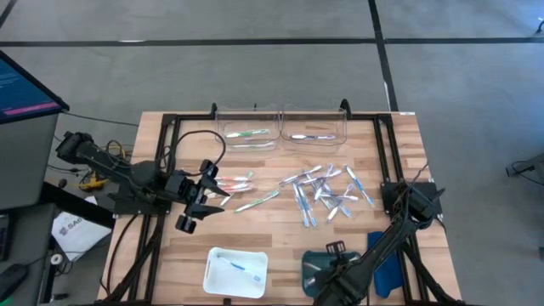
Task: Pick & Place Toothbrushes
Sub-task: Put the orange toothbrush into the green bin, then put the blue toothbrush into the white bin
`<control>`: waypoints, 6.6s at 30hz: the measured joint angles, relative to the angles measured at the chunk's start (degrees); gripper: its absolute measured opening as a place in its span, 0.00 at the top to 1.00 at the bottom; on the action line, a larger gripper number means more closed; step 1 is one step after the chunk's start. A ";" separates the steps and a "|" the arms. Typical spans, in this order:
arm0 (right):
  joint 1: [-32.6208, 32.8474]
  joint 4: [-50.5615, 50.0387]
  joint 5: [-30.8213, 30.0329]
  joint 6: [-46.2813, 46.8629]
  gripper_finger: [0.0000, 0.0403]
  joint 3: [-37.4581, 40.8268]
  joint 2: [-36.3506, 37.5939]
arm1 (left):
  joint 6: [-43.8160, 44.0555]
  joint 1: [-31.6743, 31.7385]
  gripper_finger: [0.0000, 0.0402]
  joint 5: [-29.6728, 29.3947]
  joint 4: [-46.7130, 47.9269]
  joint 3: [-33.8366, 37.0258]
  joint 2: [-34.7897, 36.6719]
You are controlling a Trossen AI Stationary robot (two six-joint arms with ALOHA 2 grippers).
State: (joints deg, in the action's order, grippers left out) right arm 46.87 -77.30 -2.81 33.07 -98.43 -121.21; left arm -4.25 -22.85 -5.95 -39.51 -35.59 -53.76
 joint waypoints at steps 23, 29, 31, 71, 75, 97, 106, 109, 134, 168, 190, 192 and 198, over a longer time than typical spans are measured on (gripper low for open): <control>-2.74 8.16 -0.13 1.47 0.71 0.00 0.00 | 0.01 0.00 0.59 0.00 0.00 0.00 0.00; -5.58 19.74 -0.14 0.20 0.71 -0.02 0.00 | 0.01 0.00 0.59 -0.01 0.00 0.00 -0.02; -6.37 21.59 0.01 -6.37 0.71 -0.02 0.00 | 0.02 0.15 0.59 -0.05 -0.31 0.00 -0.33; -6.15 33.93 -6.54 -53.15 0.71 1.03 0.00 | -0.88 0.26 0.59 -0.23 -0.14 0.00 -0.67; -5.19 32.49 -7.61 -53.08 0.71 1.03 0.00 | -0.88 0.26 0.59 -0.23 -0.32 0.00 -0.68; -10.92 28.99 -7.37 -39.02 0.70 1.03 0.02 | -1.51 0.26 0.59 -1.56 -0.36 0.01 -0.68; -13.27 20.37 -7.35 -20.34 0.70 0.13 3.95 | -1.51 0.26 0.59 -1.55 -0.54 0.02 -0.68; -13.36 21.34 -7.63 -17.70 0.69 0.13 7.67 | -1.51 0.26 0.59 -1.54 -0.56 0.02 -0.68; -12.21 37.68 -21.27 -6.54 0.70 25.02 38.27 | -1.47 0.26 0.59 -1.41 -0.43 0.02 -0.68; -31.21 68.25 -22.15 2.23 0.69 56.17 55.67 | -1.51 0.26 0.59 -1.52 -0.52 0.02 -0.68; -49.46 26.32 -17.44 19.58 0.70 56.15 56.08 | -1.51 0.26 0.59 -1.48 -0.45 0.01 -0.68; -50.38 23.10 -17.44 20.94 0.70 56.15 56.08 | -1.51 0.26 0.59 -1.48 -0.43 0.02 -0.68; -51.96 18.78 -17.34 21.01 0.70 56.17 55.11 | -1.51 0.26 0.59 -1.48 -0.46 0.02 -1.08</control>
State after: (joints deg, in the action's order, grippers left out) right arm -5.09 -58.52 -20.15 54.08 -42.26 -66.10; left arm -5.76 -22.59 -7.42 -39.98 -35.57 -54.84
